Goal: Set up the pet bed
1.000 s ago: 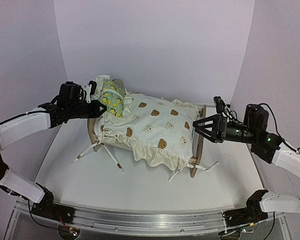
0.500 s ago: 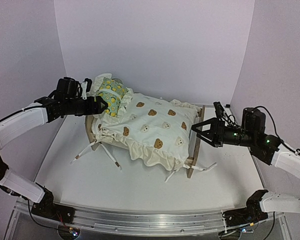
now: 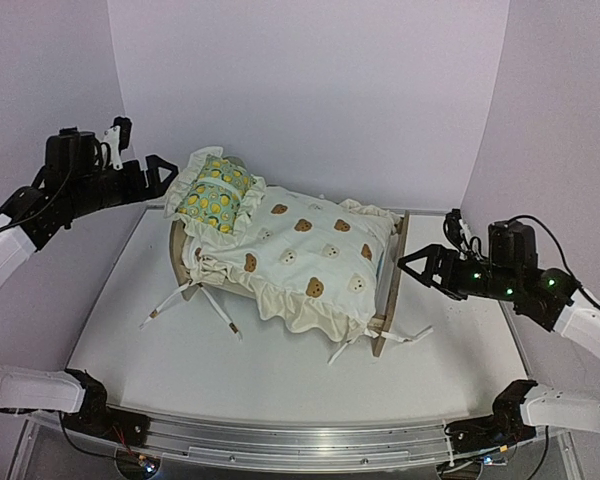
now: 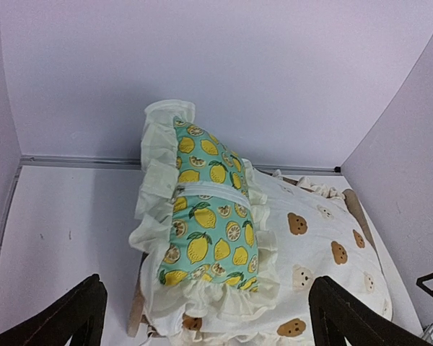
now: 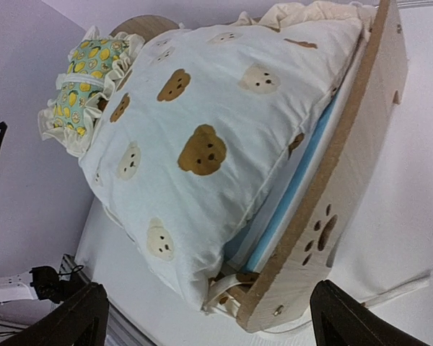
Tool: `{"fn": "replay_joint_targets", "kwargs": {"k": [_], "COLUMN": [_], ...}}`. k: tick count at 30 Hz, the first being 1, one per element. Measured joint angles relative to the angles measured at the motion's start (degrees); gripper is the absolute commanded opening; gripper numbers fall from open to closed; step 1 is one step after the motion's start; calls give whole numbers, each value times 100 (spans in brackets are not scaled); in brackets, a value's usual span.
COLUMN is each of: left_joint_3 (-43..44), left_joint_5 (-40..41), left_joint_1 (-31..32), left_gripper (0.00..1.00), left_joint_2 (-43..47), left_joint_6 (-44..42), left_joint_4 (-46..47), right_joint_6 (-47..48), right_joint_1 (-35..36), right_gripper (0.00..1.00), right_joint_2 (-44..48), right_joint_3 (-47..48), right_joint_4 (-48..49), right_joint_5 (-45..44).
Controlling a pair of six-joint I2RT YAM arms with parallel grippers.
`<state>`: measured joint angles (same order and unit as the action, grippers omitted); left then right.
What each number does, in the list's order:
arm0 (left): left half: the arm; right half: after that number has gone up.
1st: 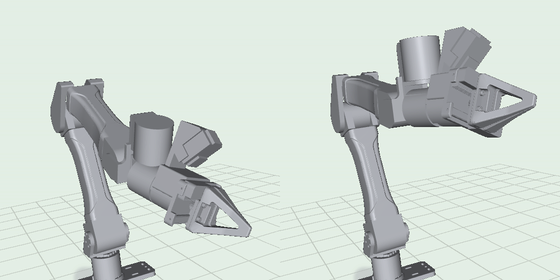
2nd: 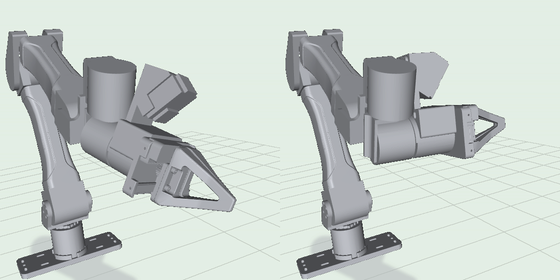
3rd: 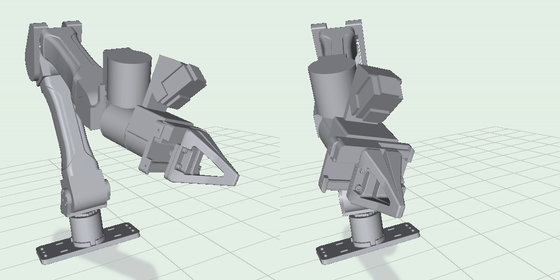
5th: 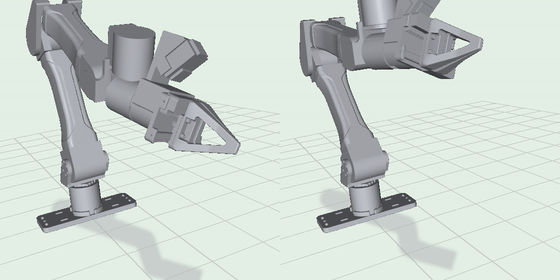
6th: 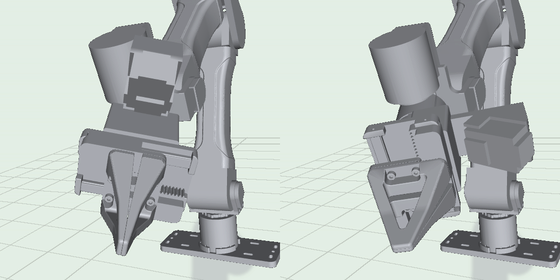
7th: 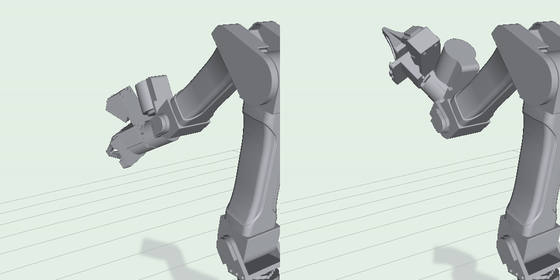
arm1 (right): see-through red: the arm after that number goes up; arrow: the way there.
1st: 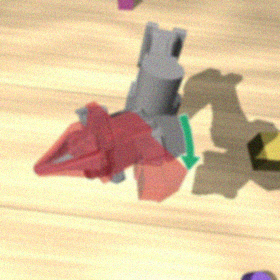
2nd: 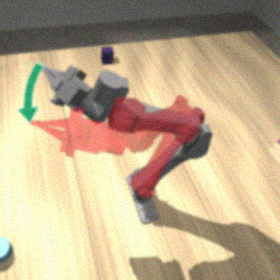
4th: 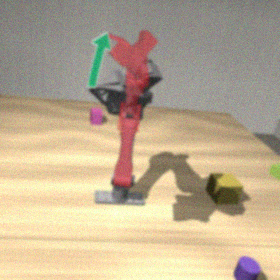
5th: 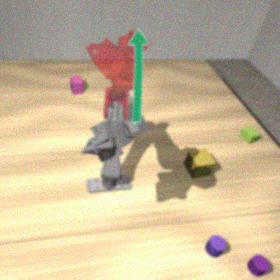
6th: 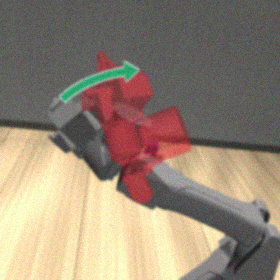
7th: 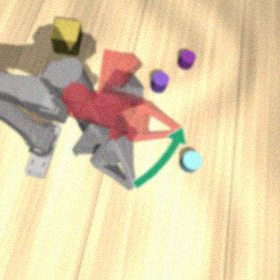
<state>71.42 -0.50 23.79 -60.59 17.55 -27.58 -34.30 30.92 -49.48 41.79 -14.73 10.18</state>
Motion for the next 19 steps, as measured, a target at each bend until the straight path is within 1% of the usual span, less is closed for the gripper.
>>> {"fn": "replay_joint_targets", "kwargs": {"k": [4,9,15,19], "left_joint_3": [-548,-1333,-1978,-2363], "left_joint_5": [292,473,520,407], "left_joint_1": [0,0,0,0], "left_gripper": [100,100,100,100], "left_joint_2": [771,1502,1919,2305], "left_joint_6": [-4,-1,0,-1], "left_joint_4": [-142,-481,-775,-798], "right_joint_6": [139,202,242,262], "right_joint_1": [0,0,0,0], "right_gripper": [98,98,98,98], "right_joint_2": [441,686,935,1034], "right_joint_3": [-295,-584,-850,-882], "right_joint_4": [-218,-536,-825,-906], "right_joint_5": [-519,-979,-1245,-1351]}}
